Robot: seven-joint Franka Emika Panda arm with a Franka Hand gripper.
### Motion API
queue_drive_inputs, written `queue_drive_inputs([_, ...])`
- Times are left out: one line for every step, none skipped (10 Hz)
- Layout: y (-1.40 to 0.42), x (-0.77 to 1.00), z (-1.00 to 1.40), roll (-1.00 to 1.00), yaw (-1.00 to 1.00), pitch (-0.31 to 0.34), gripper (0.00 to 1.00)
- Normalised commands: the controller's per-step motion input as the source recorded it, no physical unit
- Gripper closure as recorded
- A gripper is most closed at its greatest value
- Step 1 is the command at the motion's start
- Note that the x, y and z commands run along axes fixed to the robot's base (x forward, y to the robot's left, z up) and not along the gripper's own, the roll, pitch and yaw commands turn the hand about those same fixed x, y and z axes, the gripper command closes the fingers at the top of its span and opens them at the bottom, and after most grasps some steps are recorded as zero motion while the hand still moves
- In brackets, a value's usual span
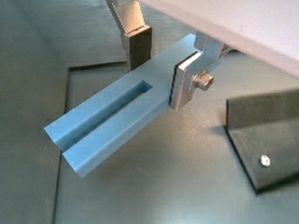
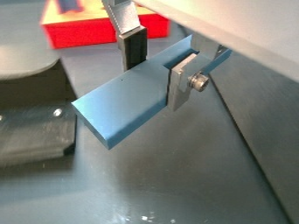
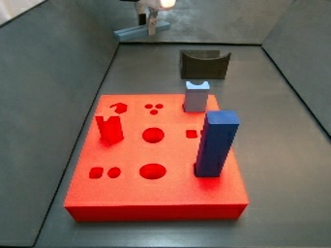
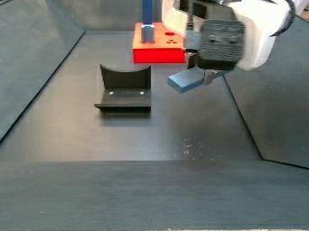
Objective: Pick up the double-square object. Move up. Rotate the double-square object. Place the double-square object on the fixture. Regrasp the double-square object. Move to above the board. Insert the double-square object.
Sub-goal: Rotate the double-square object.
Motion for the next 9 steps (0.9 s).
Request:
queue_drive_inputs([0.02,0.01,-0.01,-0.01,-1.00,-0.003,1.00])
queue_drive_inputs([0.02,0.01,-0.01,-0.01,-1.00,-0.003,1.00])
queue_drive_inputs([0.02,0.01,-0.01,-0.01,-1.00,-0.004,1.00])
queue_drive_inputs([0.02,0.01,-0.01,-0.01,-1.00,-0.004,1.00])
queue_drive_inputs([0.02,0.01,-0.01,-0.01,-1.00,-0.004,1.00])
queue_drive_inputs([0.02,0.01,-0.01,-0.01,-1.00,-0.004,1.00])
queue_drive_inputs([0.02,0.01,-0.01,-0.01,-1.00,-0.004,1.00])
queue_drive_inputs([0.02,0.01,-0.01,-0.01,-1.00,-0.004,1.00])
queue_drive_inputs([0.02,0.01,-0.01,-0.01,-1.00,-0.005,1.00])
